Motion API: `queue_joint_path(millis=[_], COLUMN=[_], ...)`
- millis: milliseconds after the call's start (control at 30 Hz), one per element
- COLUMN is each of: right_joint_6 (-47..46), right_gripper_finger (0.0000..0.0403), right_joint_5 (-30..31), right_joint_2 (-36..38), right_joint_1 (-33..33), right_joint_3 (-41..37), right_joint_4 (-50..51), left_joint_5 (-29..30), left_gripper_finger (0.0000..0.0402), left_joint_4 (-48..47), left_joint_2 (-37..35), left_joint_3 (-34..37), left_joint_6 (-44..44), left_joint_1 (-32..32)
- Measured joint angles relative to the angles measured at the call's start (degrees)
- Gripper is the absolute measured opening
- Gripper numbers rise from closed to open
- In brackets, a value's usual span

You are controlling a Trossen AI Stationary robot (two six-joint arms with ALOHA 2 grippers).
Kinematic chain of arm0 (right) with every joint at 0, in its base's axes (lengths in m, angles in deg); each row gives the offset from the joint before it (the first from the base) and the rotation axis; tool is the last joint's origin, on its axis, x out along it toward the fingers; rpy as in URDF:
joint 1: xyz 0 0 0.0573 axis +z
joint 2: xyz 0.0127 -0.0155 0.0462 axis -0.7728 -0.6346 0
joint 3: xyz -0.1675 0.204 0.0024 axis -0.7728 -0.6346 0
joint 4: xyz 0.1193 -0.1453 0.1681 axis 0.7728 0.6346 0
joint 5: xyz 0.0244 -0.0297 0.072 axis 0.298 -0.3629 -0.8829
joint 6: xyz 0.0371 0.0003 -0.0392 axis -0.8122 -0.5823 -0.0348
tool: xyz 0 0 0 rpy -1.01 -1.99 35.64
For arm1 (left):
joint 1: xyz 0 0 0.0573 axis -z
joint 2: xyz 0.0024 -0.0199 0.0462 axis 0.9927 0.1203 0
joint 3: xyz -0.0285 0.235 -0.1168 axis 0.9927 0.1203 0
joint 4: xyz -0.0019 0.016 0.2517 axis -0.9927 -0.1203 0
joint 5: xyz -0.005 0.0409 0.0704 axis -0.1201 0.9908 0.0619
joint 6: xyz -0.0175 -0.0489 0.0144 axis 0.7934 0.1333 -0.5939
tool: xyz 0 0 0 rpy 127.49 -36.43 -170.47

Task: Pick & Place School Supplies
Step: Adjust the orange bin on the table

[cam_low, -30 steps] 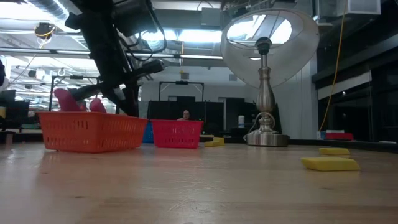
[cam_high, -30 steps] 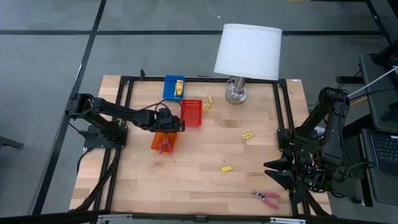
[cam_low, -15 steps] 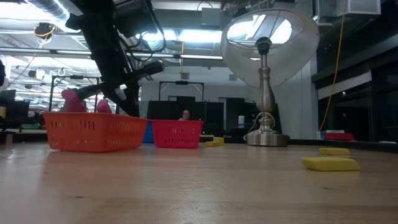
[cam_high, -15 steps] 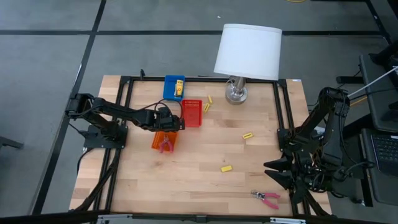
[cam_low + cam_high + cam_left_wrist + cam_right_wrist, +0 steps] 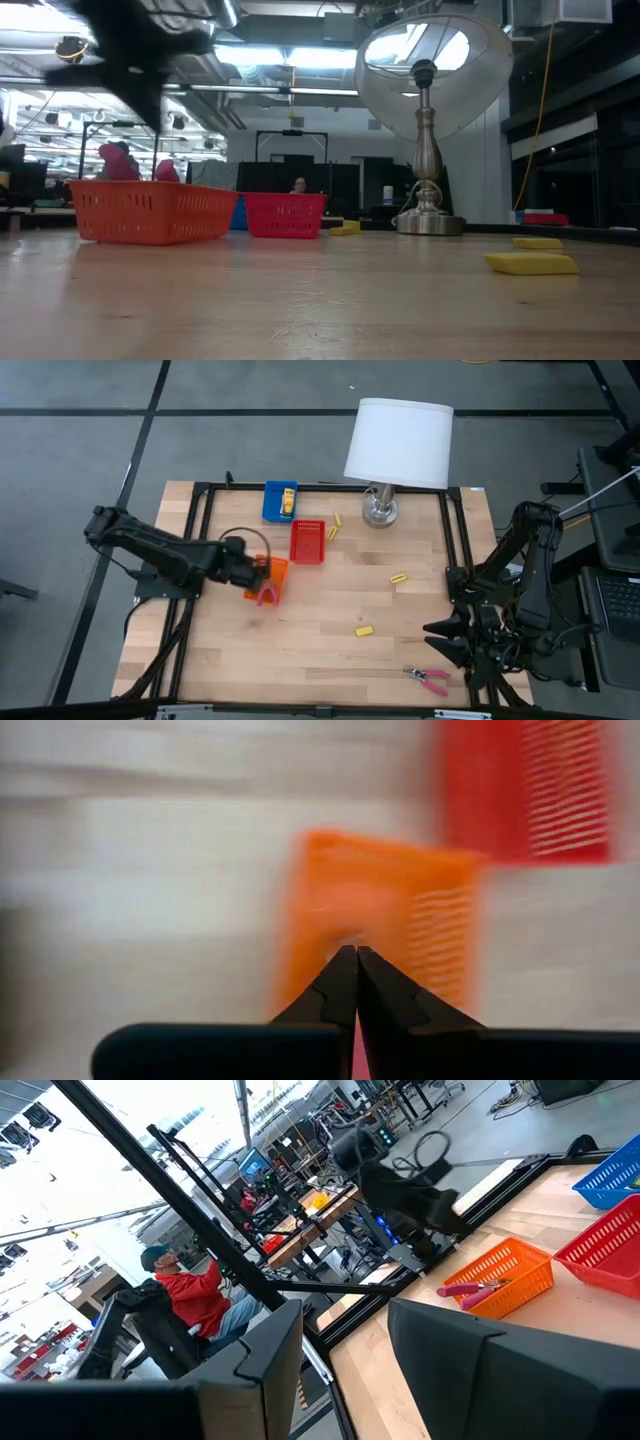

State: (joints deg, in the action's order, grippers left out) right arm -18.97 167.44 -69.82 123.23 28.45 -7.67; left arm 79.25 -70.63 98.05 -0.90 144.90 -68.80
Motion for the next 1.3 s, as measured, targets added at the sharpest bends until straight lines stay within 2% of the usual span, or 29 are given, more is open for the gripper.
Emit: queue_joint_path(millis=[67, 167, 300, 400, 700, 1300], right_joint_6=[-0.09, -0.42, -0.57, -0.57, 1.32, 2.55], right_gripper_finger=[0.0155, 0.0155, 0.0155, 0.0155, 0.0155, 0.0155], right_joint_5=[0.03, 0.17, -0.04, -0.06, 0.36, 1.46], right_joint_2=[-0.42, -0.85, -1.00, -1.00, -1.00, -1.00], right_joint_1=[0.00, 0.00, 0.00, 0.02, 1.91, 2.51], right_joint_3=[0.00, 0.00, 0.00, 0.00, 0.00, 0.00], right_joint_4=[0.00, 0.01, -0.02, -0.15, -3.38, -3.69], left_joint_5=[-3.49, -8.37, -9.32, -10.73, -10.50, -8.55], left_gripper_finger=[0.0002, 0.0002, 0.0001, 0.0002, 0.0002, 0.0002], left_joint_4=[-6.60, -9.77, -7.22, -1.70, 8.07, 13.65], left_joint_2=[-0.02, 0.34, 1.39, 2.33, 5.00, 5.05], left_joint_3=[-0.28, -0.05, 2.76, 5.82, 10.61, 10.60], left_joint_6=[3.43, 6.57, 12.48, 13.33, 14.77, 14.41], left_joint_1=[2.69, 6.62, 10.17, 11.18, 11.12, 11.33])
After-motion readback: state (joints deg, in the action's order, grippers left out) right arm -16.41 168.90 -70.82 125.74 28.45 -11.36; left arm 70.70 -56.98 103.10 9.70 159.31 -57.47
